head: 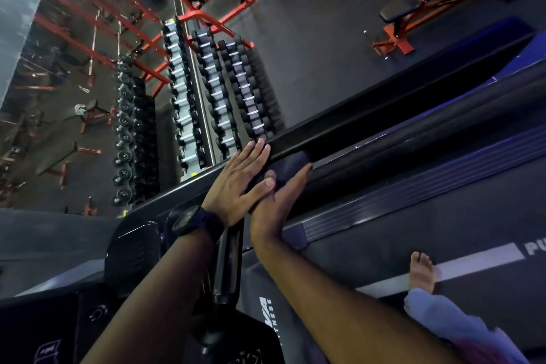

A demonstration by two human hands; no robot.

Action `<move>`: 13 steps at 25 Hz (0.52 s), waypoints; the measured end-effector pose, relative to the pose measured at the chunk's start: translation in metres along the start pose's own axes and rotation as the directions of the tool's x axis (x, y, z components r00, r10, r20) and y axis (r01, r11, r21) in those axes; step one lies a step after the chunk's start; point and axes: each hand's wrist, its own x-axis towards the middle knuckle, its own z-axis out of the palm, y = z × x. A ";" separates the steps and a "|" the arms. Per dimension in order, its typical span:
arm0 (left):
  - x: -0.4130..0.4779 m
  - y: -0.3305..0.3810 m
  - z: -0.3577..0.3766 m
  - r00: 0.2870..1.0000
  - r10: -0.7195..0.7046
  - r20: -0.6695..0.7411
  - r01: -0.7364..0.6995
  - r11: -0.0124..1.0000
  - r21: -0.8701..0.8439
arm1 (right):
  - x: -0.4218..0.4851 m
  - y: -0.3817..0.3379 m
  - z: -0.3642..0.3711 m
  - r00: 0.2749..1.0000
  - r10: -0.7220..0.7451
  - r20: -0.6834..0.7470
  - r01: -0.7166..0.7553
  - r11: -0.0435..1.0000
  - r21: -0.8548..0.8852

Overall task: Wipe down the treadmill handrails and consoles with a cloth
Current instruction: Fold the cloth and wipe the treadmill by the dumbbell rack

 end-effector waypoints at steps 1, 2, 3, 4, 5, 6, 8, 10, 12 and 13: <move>-0.001 0.000 0.001 1.000 -0.004 -0.001 0.004 1.000 -0.002 | 0.012 0.007 -0.003 0.999 -0.046 0.003 0.046 0.999 0.015; -0.002 0.000 0.002 1.000 -0.009 0.004 0.009 1.000 0.000 | 0.025 0.011 -0.003 0.999 0.008 -0.035 -0.007 1.000 0.022; -0.005 -0.001 0.002 1.000 -0.013 0.007 0.013 1.000 0.004 | 0.033 0.012 0.001 0.990 0.108 -0.092 -0.107 0.994 0.013; -0.008 -0.002 0.003 1.000 -0.017 0.003 0.017 1.000 0.005 | 0.031 0.008 0.006 0.977 0.175 -0.120 -0.177 0.984 -0.008; -0.010 -0.004 0.003 1.000 -0.021 -0.007 0.021 1.000 0.002 | 0.020 0.006 0.009 0.980 0.190 -0.064 -0.191 0.981 -0.018; -0.012 -0.005 0.003 0.999 -0.026 -0.018 0.026 1.000 -0.003 | 0.005 0.002 0.011 0.987 0.162 0.015 -0.161 0.986 -0.034; -0.015 -0.007 0.003 0.999 -0.043 -0.024 0.043 0.999 -0.013 | -0.005 -0.003 0.007 0.991 0.123 0.057 -0.123 0.992 -0.003; -0.019 -0.006 0.005 0.998 -0.059 -0.025 0.059 0.998 -0.011 | 0.020 0.007 0.003 0.982 0.184 -0.034 -0.184 0.983 -0.003; -0.023 -0.006 0.007 0.996 -0.081 -0.037 0.080 0.997 -0.014 | 0.030 0.011 0.008 0.950 0.299 -0.086 -0.303 0.952 -0.039; -0.024 -0.007 0.008 0.995 -0.089 -0.049 0.089 0.996 -0.017 | 0.026 0.010 0.010 0.941 0.336 -0.043 -0.338 0.940 -0.054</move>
